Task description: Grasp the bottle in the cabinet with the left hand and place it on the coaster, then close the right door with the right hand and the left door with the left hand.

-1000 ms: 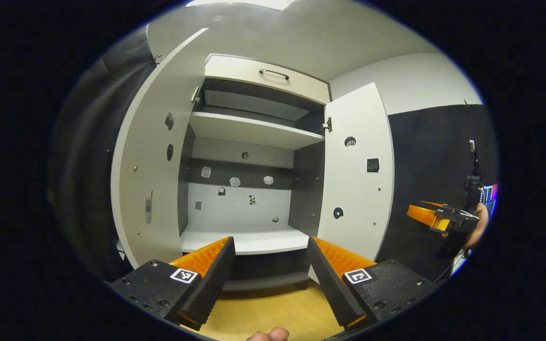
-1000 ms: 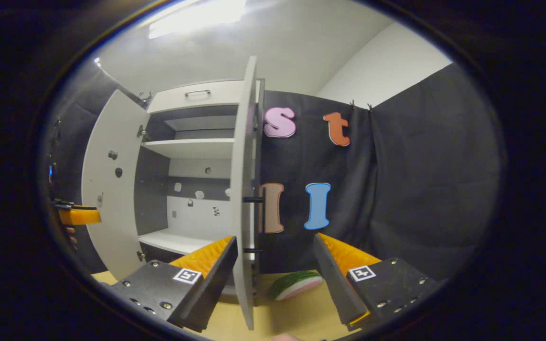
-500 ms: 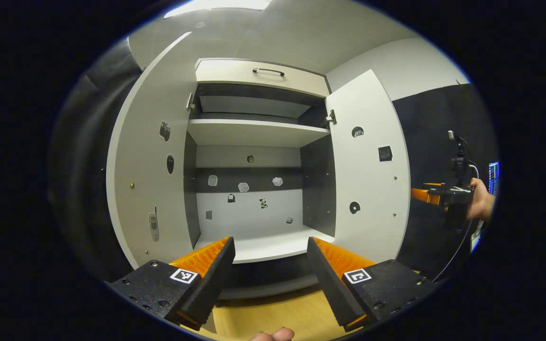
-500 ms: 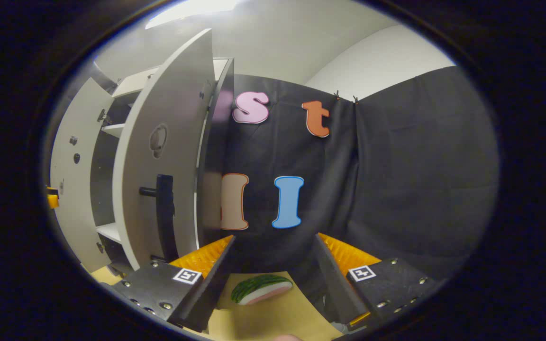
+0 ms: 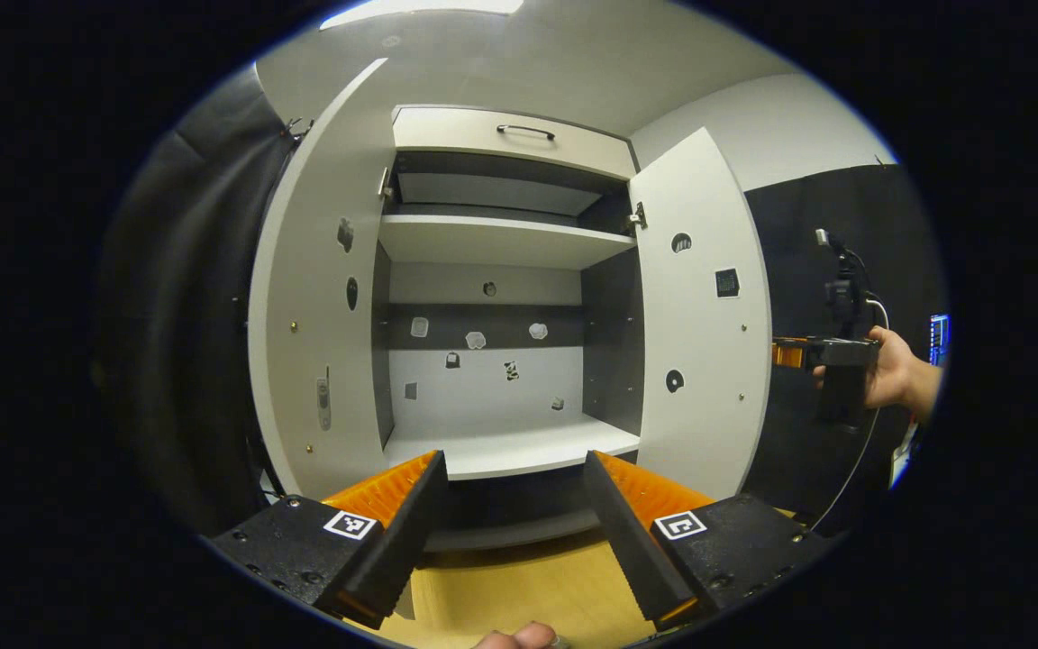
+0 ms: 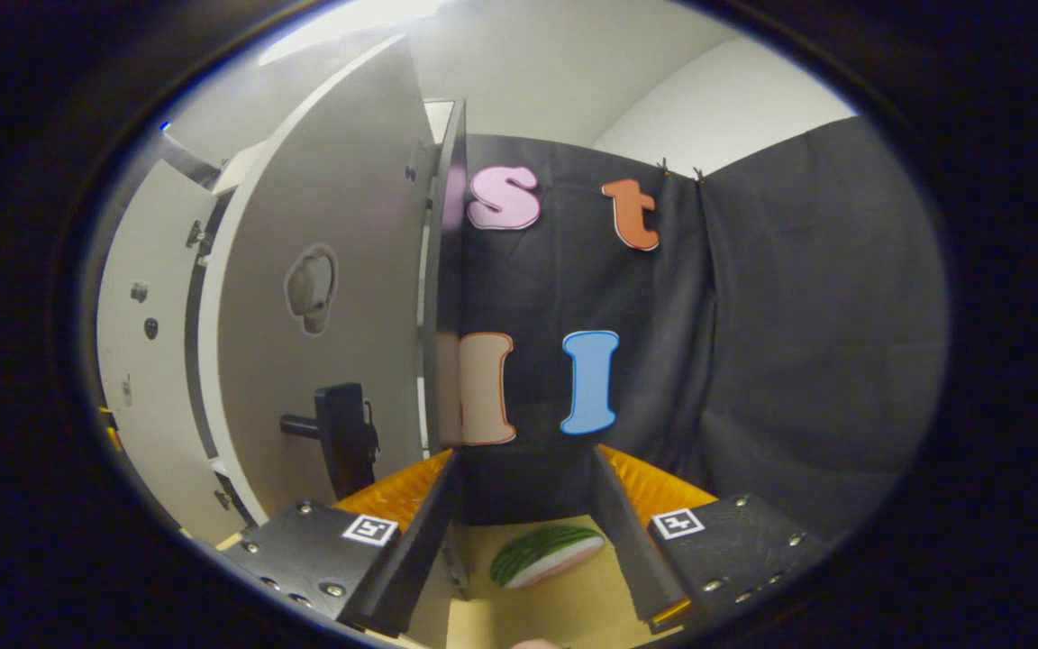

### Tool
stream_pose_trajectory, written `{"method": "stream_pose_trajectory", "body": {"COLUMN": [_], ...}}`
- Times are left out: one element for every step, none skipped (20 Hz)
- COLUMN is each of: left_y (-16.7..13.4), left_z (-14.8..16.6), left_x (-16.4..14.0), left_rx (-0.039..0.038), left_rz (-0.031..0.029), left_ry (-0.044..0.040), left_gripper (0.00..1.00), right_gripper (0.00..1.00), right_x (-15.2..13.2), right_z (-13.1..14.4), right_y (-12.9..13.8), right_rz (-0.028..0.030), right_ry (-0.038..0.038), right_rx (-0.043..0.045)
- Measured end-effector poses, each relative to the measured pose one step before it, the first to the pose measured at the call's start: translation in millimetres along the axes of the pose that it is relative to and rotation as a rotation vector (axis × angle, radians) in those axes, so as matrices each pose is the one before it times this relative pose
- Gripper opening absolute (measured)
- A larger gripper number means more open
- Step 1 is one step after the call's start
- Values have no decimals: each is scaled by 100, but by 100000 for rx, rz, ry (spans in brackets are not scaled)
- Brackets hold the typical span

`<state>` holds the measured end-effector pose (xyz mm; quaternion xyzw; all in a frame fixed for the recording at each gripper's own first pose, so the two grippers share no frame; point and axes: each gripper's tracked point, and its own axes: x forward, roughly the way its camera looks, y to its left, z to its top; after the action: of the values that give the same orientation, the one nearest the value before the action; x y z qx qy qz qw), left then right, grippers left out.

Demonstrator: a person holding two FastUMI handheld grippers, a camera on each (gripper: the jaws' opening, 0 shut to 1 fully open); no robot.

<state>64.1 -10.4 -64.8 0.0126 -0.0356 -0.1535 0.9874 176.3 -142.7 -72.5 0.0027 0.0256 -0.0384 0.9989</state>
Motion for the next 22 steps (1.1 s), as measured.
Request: {"method": "stream_pose_trajectory", "body": {"left_y": [75,182,181,268,281,403,331,374,390,379,298,315,268,356,300,254,252,14,23,115,248,327], "left_z": [-115,-102,-124,-65,-141,-257,-471,-306,-181,-70,-249,-2,-67,24,-157,-56,-33,67,-45,3,-98,-8], "left_x": [-590,-615,-812,-665,-565,-591,-459,-436,-456,-360,-419,-315,-189,-166,-126,-75,-48,-55,-36,-141,-159,-143], "left_rx": [505,503,333,39,-71,-227,-288,-406,-530,-699,-549,-417,-155,50,253,251,-206,-504,-400,-46,328,337], "left_rz": [462,886,760,758,823,1092,853,1043,922,840,647,331,349,635,467,604,424,-90,-182,55,432,703], "left_ry": [314,737,669,341,418,758,1152,946,372,308,499,122,29,11,194,302,-73,-29,-92,-64,-77,-170], "left_gripper": [96,96,96,96,96,96,96,96,96,96,96,96,96,96,96,96,96,96,97,96,97,96], "right_gripper": [87,83,83,87,87,84,88,88,88,83,83,87,87,87,88,88,88,88,87,87,87,84], "right_x": [-146,-8,-237,-95,-37,-75,13,-81,-44,19,41,-52,20,52,68,82,-64,47,5,30,58,102], "right_z": [123,39,-47,-59,-62,-53,-10,47,-15,34,-8,-94,-23,37,-29,45,-192,-8,-9,26,-32,-3], "right_y": [526,496,378,404,456,428,236,258,275,190,41,81,161,320,362,283,249,496,550,446,453,536], "right_rz": [184,165,190,95,259,197,115,311,228,-134,-211,-282,15,287,267,-120,-375,546,644,516,666,580], "right_ry": [-13,28,-2,145,105,212,114,0,-119,-163,141,302,403,333,242,187,399,373,12,33,-87,-30], "right_rx": [-212,-341,-354,-120,-10,150,241,-8,-308,-156,56,-2,-25,-38,-105,168,247,-29,-20,149,51,85]}}
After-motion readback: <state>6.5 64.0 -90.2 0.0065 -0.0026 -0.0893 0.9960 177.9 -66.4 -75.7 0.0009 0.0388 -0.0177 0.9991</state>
